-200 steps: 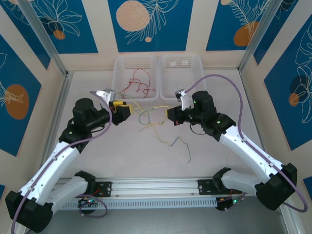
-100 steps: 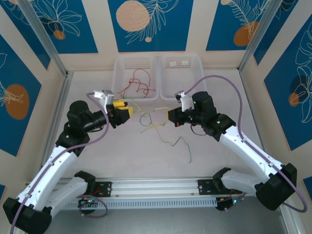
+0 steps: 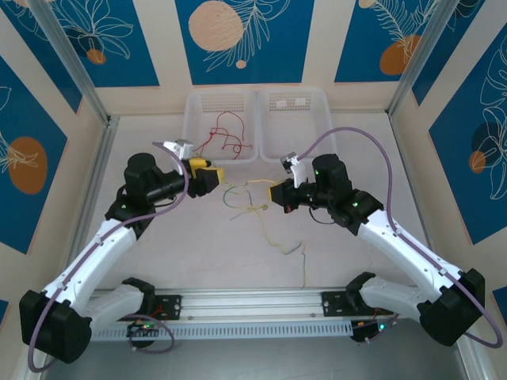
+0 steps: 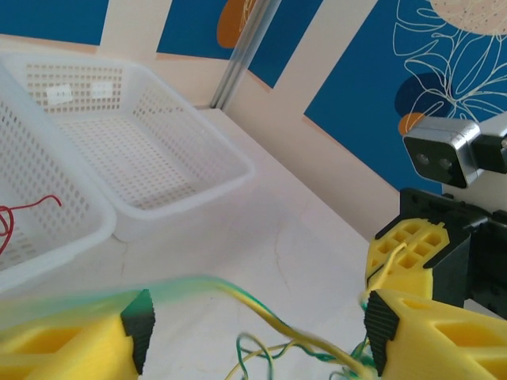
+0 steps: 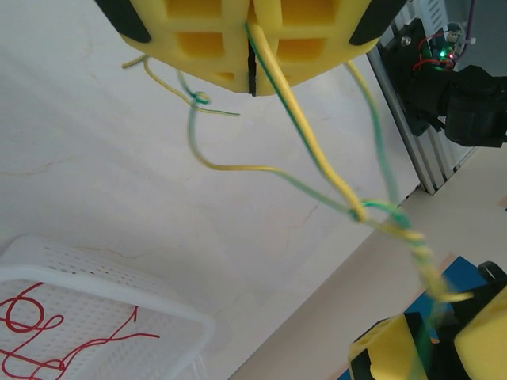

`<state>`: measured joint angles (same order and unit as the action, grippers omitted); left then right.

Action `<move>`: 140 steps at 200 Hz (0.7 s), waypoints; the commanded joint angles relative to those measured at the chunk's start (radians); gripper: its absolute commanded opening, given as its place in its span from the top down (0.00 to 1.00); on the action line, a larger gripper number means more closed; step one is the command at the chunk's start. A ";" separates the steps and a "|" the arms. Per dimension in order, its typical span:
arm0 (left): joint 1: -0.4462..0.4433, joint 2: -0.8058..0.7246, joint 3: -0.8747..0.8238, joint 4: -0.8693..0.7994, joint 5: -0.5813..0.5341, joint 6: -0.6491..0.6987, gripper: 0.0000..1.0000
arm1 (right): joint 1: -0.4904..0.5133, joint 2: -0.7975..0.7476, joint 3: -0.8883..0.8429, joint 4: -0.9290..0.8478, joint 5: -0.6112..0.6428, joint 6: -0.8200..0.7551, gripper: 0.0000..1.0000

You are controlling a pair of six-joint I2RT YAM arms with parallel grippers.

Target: Untangle the cables

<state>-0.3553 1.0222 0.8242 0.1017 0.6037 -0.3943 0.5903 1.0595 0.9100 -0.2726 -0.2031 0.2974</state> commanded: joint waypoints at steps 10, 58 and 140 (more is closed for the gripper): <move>0.009 0.020 0.040 -0.004 0.028 -0.014 0.26 | 0.009 -0.024 -0.017 0.061 0.023 0.005 1.00; -0.001 0.001 0.012 0.021 0.050 0.007 0.42 | 0.022 -0.014 -0.004 0.069 0.031 0.020 1.00; -0.007 -0.042 -0.010 -0.014 -0.027 0.025 1.00 | 0.059 -0.001 0.004 0.061 0.142 0.021 1.00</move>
<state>-0.3599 1.0180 0.8242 0.1108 0.6167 -0.3939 0.6483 1.0660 0.9028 -0.2222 -0.1341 0.3061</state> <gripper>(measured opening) 0.048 0.043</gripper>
